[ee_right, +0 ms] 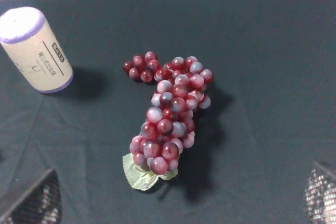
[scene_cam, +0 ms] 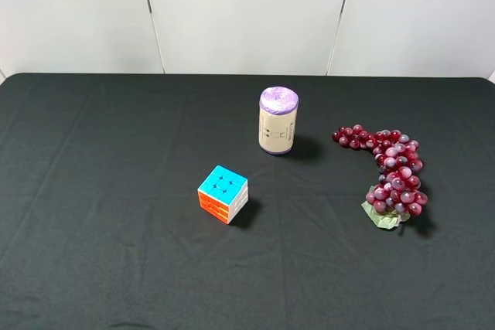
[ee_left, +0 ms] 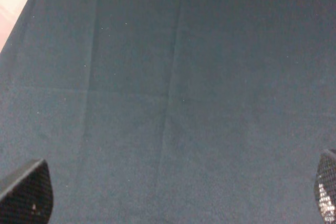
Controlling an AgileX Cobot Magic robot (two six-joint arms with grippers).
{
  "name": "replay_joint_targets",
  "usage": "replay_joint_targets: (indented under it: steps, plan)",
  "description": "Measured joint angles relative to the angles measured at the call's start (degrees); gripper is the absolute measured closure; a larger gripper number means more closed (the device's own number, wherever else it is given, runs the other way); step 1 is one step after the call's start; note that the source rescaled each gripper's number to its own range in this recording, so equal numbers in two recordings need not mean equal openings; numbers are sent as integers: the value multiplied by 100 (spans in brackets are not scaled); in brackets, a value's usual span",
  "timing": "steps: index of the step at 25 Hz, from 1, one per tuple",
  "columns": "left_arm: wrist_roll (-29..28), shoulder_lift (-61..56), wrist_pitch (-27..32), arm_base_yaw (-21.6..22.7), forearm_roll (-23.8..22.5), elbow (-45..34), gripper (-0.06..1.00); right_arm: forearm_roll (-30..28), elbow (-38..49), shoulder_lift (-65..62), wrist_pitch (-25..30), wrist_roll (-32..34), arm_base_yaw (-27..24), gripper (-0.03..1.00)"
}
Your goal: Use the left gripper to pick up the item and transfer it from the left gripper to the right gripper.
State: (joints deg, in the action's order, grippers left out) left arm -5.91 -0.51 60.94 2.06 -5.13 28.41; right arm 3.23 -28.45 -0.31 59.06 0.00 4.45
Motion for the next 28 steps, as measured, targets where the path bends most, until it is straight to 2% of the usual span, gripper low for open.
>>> replay_joint_targets:
  steps: [28]
  plan:
    - [0, 0, 0, 0, 0, 0, -5, 0, 0, 0, 0, 0, 0, -3]
